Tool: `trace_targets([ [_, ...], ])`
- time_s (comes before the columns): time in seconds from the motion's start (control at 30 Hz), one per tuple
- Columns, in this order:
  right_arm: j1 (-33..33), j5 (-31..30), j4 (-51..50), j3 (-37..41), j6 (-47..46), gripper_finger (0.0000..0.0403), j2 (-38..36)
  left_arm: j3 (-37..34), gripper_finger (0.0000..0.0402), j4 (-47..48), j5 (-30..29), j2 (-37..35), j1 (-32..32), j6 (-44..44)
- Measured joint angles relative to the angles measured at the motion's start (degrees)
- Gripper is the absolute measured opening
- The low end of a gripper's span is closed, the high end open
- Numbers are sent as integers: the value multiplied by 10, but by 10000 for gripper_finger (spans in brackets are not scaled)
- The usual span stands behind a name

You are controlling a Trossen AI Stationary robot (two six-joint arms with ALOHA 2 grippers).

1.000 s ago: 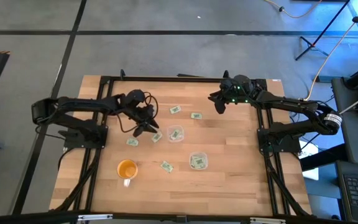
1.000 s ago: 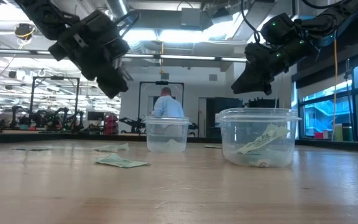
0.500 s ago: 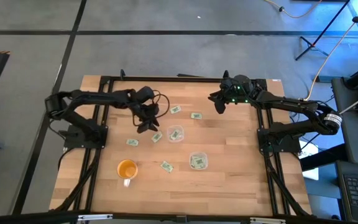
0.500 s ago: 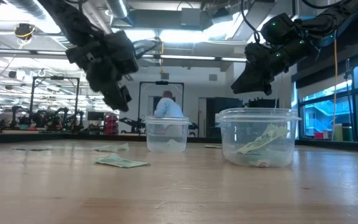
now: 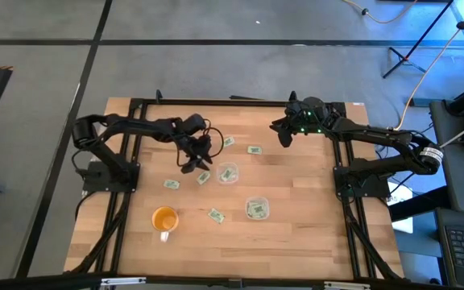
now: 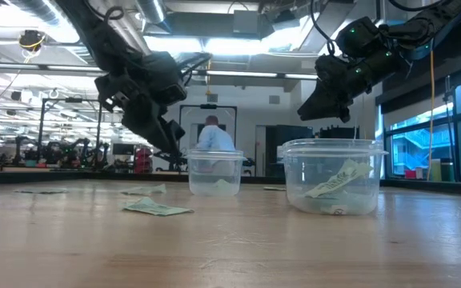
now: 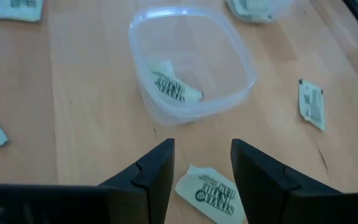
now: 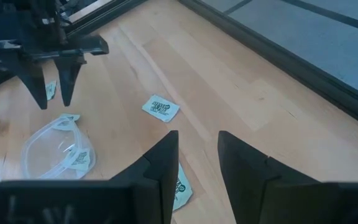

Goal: Pick and place Stevia / Truvia into bins
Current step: Put the green stevia packet into the top transparent container

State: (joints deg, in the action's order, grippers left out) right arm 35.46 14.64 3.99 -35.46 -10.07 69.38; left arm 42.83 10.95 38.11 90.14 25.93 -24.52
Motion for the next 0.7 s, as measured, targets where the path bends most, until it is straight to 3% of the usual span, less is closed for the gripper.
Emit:
trace_targets([
  [0.7,0,0,0,0,-1,116,0,0,149,-5,-10,95,0,-39],
])
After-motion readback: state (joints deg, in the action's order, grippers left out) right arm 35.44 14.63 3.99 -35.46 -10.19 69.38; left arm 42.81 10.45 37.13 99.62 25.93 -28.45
